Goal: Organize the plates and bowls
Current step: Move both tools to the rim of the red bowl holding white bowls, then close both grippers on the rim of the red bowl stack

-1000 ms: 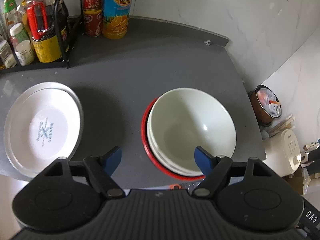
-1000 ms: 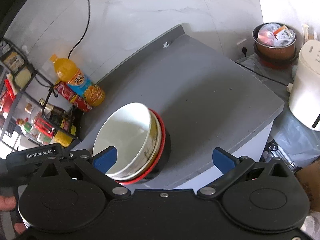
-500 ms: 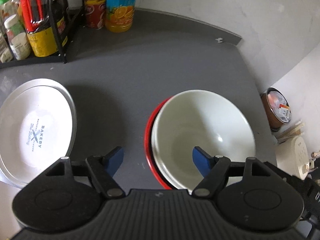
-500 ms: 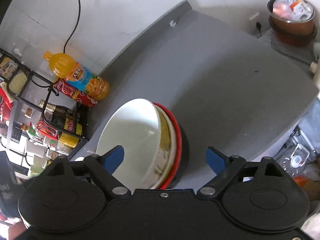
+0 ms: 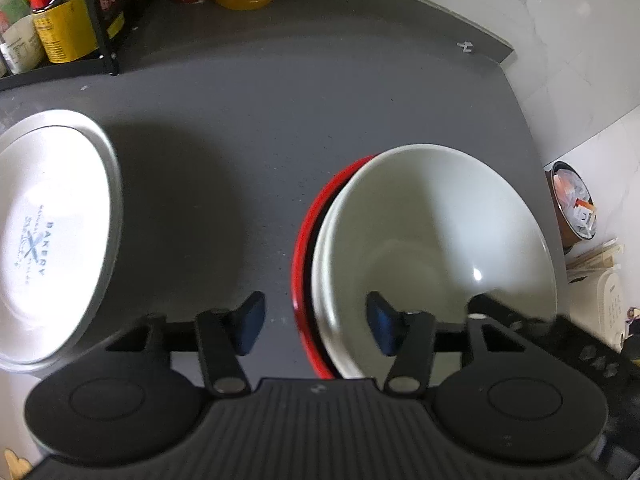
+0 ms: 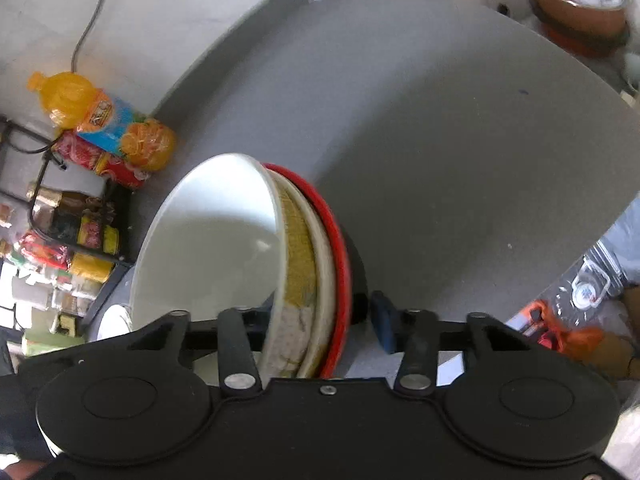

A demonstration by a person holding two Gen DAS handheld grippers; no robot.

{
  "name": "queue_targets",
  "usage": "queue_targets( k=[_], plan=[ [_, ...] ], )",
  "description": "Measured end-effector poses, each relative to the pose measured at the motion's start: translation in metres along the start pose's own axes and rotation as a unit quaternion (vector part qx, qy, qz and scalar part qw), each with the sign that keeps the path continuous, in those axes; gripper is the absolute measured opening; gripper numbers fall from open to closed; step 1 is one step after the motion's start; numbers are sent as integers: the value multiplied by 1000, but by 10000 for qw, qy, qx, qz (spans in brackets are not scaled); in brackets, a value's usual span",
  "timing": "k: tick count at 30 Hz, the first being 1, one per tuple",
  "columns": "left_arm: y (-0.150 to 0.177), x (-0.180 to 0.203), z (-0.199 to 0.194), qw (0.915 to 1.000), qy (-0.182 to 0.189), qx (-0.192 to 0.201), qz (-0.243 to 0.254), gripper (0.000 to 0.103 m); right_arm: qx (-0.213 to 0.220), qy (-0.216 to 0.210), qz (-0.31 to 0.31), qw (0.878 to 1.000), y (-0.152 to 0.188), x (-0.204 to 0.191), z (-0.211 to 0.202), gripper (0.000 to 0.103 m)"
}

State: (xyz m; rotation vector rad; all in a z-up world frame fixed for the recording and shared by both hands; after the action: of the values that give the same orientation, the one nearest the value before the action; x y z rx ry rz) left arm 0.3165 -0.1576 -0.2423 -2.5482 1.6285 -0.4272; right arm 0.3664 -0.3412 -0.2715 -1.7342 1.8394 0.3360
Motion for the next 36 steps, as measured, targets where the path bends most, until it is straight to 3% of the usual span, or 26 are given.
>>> queue_targets(
  k=[2,5,26,36],
  plan=[
    [0,2,6,9999,31,-118,-68,34,70,36,43,10000,1,4,0,34],
    [-1,-2,9,9993,-14,-206,-313,26,119,84,46,9999,2,5,-2,33],
    [-3,-10,1,9988,187,-129,-440,25,282,40,-135,9995,6,-24,-17,33],
    [-2,-26,-27,9987,182,42,-484,25,287,-18,-332,9990,16,-46,-29,33]
  ],
)
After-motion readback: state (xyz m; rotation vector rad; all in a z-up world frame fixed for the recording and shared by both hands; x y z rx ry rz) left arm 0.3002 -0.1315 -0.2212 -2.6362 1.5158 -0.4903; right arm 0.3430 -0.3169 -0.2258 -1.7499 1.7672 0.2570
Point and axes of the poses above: each gripper's, at about its wrist camera, not at the fingertips, and z roughly the way its jaws point, x to its right, y to its underside, the point moved 8 cm from there along z, roughly the way its jaws point, and after that the axes turned 5 degrees about -x, right-handed, at the moved point
